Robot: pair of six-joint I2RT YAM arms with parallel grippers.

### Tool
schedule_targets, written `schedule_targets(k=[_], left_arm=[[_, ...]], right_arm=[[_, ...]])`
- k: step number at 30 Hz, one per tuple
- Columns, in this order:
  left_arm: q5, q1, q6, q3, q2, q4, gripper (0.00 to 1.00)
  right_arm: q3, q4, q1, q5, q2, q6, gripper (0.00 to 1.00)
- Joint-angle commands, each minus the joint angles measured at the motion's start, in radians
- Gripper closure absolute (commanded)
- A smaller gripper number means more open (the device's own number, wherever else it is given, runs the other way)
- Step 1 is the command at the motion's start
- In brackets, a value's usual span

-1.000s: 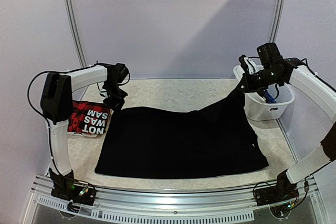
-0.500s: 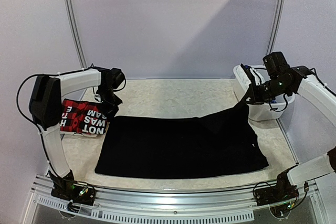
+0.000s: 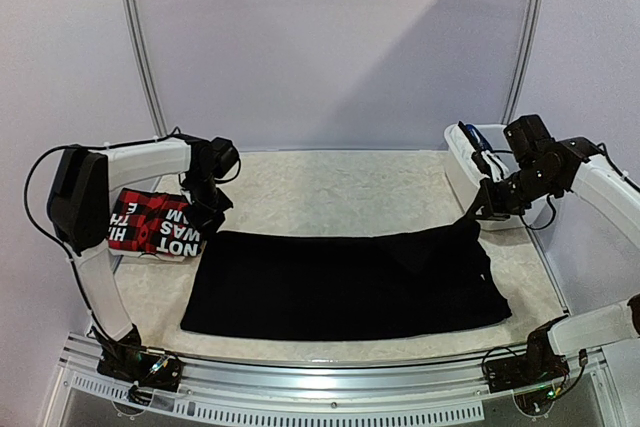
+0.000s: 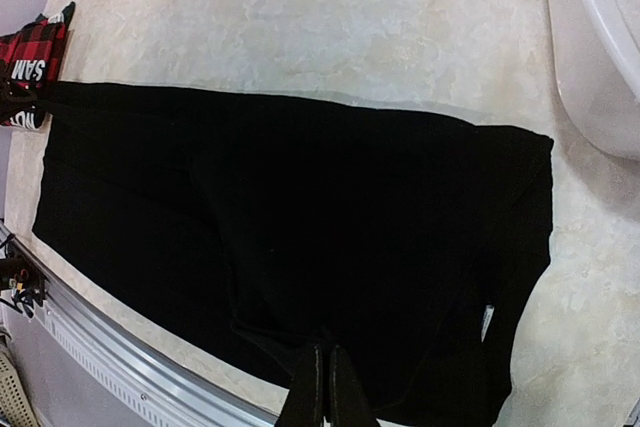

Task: Fold and stack the mixed laundry pile
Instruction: Fold the 1/3-folded T-shirt at the corner of the board.

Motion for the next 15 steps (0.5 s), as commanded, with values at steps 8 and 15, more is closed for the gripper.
schedule_targets(k=[8, 15], left_arm=[[-0.013, -0.037, 0.011, -0.058, -0.026, 0.009, 1.00], [-0.016, -0.045, 0.008, -0.077, -0.030, -0.001, 1.00]], right_arm=[[-0.076, -0.061, 0.006, 0.000, -0.023, 0.048, 1.00], [-0.120, -0.096, 0.006, -0.010, -0.009, 0.078, 1.00]])
